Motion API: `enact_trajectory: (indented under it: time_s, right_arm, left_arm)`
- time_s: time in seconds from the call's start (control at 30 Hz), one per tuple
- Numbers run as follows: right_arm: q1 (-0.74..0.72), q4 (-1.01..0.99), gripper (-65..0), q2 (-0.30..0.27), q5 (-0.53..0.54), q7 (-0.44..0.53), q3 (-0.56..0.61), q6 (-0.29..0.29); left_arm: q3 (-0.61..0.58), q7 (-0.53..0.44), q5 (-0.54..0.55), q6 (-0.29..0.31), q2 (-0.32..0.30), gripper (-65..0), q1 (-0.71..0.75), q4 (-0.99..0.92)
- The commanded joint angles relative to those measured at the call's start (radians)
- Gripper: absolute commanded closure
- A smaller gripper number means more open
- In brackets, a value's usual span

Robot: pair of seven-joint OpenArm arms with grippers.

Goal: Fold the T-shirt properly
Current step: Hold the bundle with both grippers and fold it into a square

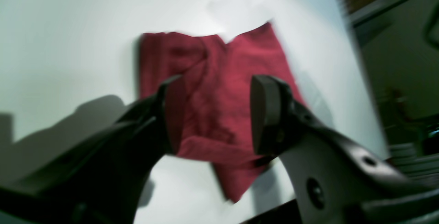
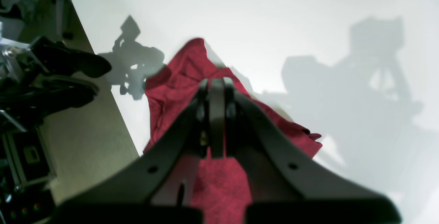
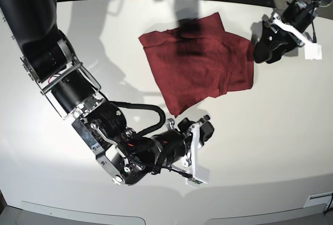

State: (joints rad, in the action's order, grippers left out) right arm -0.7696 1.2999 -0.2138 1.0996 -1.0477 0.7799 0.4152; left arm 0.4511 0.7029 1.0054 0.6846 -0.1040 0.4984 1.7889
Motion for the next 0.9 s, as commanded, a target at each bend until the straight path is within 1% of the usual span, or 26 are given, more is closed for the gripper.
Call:
enact_trajectory:
  time_s: [0.0,0.1,0.13,0.23,0.3,0.4,0.47,0.53,0.63,0.77,0.87]
  right_arm:
    - [-0.030,0.002,0.0,0.003,0.018,0.025,-0.008,0.003]
    - [-0.025,-0.046,0.0,0.004,0.019,0.052,-0.008,0.003]
    - [-0.025,-0.068,0.0,0.006,0.019,0.063,-0.007,0.003]
    - [-0.025,-0.133,0.0,0.012,0.034,0.095,-0.007,0.004]
    - [-0.025,-0.181,0.0,0.024,0.035,0.111,-0.007,0.010]
    - [-0.025,-0.242,0.0,0.046,0.053,0.121,-0.007,0.045]
    - [-0.025,-0.275,0.0,0.064,0.089,0.118,-0.007,0.060]
    - [-0.024,-0.303,0.0,0.079,0.093,0.111,-0.007,0.088]
    - [-0.019,-0.336,0.0,0.093,0.093,0.110,-0.007,0.106]
    - [0.006,-0.364,0.0,0.089,0.093,0.113,-0.006,0.136]
    - [0.043,-0.366,0.0,0.081,0.078,0.113,-0.006,0.148]
  left_arm:
    - [0.004,-0.021,0.033,0.014,0.011,-29.0,0.003,0.018]
    - [0.004,-0.012,0.032,0.014,0.076,-28.9,0.003,0.018]
    - [0.004,-0.009,0.028,0.014,0.097,-27.9,0.003,0.018]
    - [0.003,-0.015,-0.039,0.014,0.166,-23.0,0.002,0.018]
    - [-0.012,-0.018,-0.094,0.014,0.206,-21.5,0.002,0.018]
    - [-0.058,-0.018,-0.175,0.014,0.254,-21.4,0.003,0.018]
    - [-0.108,-0.014,-0.219,0.014,0.253,-21.4,0.003,0.018]
    - [-0.155,-0.014,-0.255,0.014,0.253,-21.4,0.006,0.018]
    - [-0.211,-0.014,-0.306,0.014,0.253,-21.4,0.021,0.018]
    - [-0.250,-0.026,-0.428,0.014,0.253,-21.4,0.055,0.018]
    - [-0.250,-0.081,-0.518,0.014,0.253,-21.4,0.085,0.017]
